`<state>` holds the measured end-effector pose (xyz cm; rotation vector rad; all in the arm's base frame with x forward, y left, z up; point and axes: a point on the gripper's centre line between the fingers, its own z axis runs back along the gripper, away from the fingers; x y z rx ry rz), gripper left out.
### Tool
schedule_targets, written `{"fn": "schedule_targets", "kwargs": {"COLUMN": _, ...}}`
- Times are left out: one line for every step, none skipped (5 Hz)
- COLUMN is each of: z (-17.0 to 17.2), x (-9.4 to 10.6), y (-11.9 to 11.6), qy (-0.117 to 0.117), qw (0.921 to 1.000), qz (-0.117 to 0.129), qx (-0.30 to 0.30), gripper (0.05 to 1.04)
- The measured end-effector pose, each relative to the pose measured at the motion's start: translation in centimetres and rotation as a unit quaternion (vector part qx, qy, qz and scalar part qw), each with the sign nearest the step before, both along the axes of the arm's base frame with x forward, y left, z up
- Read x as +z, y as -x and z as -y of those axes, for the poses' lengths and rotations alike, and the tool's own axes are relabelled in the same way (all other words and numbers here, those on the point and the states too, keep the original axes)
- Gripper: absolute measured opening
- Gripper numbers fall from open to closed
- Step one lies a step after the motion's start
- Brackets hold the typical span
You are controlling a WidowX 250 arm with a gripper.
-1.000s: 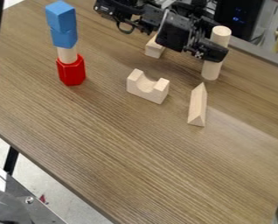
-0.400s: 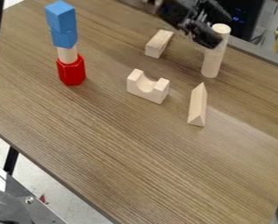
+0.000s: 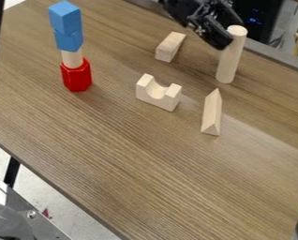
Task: Stand the cylinder
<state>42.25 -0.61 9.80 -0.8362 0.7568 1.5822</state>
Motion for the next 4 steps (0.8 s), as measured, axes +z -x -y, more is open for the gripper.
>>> {"fn": "schedule_targets", "kwargs": {"z": -1.7, "x": 1.8, "y": -1.1, "qy": -0.108, "qw": 0.9883, "qz": 0.094, "qx": -0.053, "gripper": 1.001}}
{"fn": "schedule_targets", "kwargs": {"z": -2.5, "x": 3.4, "y": -1.6, "qy": -0.173, "qw": 0.9578, "qz": 0.207, "qx": -0.098, "gripper": 1.001}}
{"fn": "schedule_targets", "kwargs": {"z": -3.0, "x": 5.3, "y": -1.4, "qy": -0.251, "qw": 0.8987, "qz": 0.311, "qx": -0.180, "gripper": 1.001}}
{"fn": "schedule_targets", "kwargs": {"z": -1.9, "x": 6.0, "y": -0.4, "qy": -0.307, "qw": 0.8335, "qz": 0.373, "qx": -0.269, "gripper": 1.001}}
